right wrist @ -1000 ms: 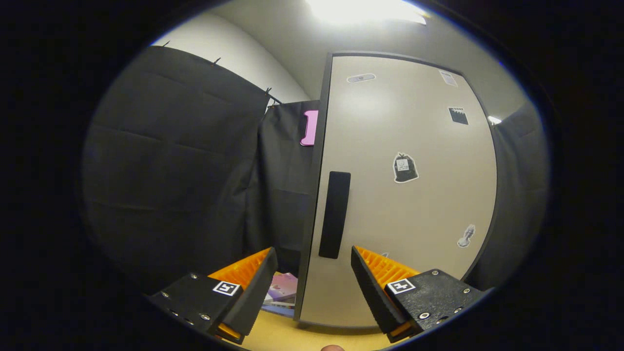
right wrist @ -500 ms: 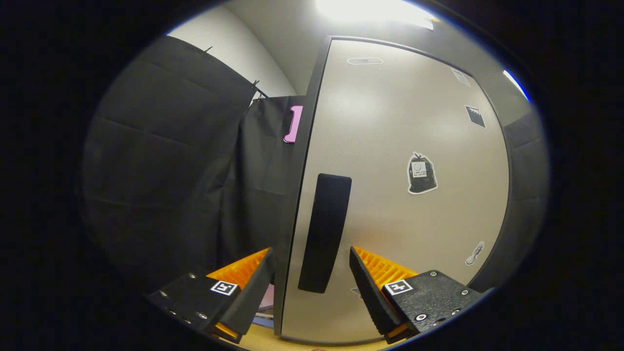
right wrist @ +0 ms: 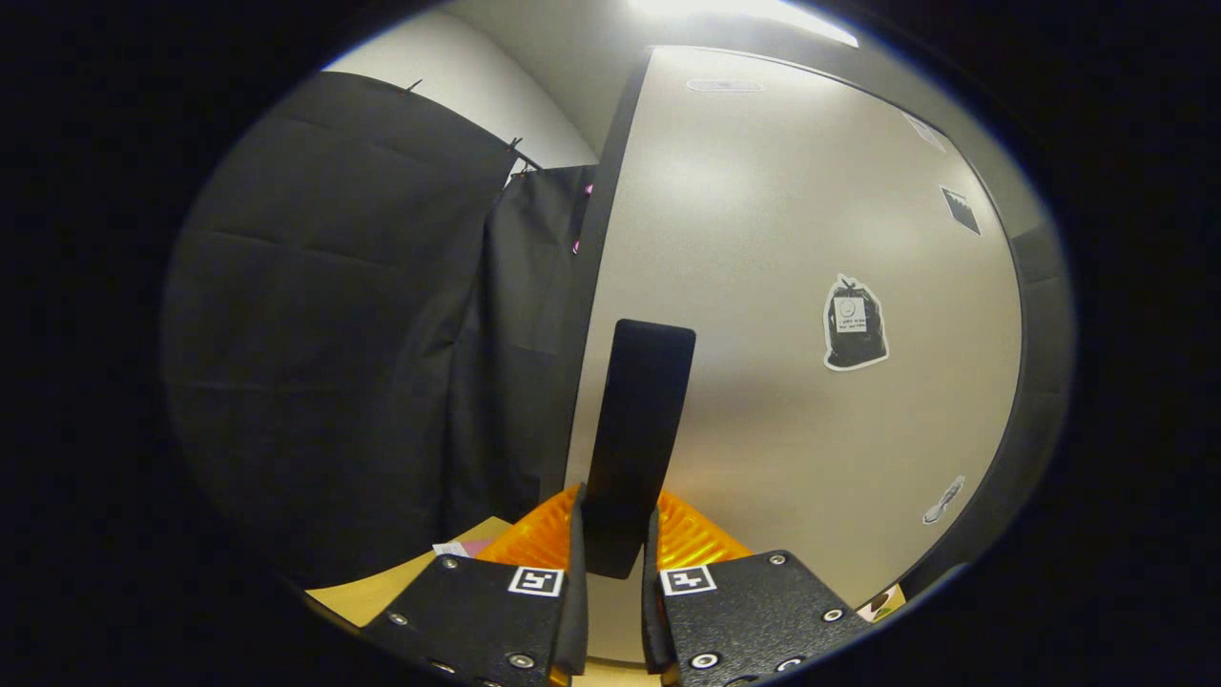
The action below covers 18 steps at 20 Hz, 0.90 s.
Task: Open the cabinet door with the right hand, grasp the bottle in the cabinet with the left hand and place it on the coaster, then close the cabinet door with the right hand.
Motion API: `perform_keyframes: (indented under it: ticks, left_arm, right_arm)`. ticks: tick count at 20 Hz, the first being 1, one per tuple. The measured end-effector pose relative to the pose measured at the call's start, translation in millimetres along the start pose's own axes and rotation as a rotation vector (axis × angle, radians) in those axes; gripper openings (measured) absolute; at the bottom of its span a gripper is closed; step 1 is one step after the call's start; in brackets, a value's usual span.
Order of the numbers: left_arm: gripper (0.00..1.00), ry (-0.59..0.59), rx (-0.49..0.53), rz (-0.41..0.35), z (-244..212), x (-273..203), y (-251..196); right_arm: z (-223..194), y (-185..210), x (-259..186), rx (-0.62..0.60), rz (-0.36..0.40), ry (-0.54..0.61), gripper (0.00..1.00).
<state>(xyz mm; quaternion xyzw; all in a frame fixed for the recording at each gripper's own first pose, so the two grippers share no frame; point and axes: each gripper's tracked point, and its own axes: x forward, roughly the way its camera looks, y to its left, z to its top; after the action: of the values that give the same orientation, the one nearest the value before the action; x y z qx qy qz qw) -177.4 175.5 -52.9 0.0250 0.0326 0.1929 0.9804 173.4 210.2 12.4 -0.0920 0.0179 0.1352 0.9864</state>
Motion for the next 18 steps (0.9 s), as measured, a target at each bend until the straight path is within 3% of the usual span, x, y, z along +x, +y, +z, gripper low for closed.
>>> perform_keyframes:
  ticks: [6, 18]
  left_arm:
    - [0.88, 0.002, -0.006, -0.020, 1, -2, -2]
    - [0.88, 0.031, 0.031, -0.152, 5, 1, -37]
  right_arm:
    - [-2, 3, -19, 0.004, 0.135, 0.017, 0.20]
    - [-10, -10, -29, 0.024, 0.361, 0.060, 0.20]
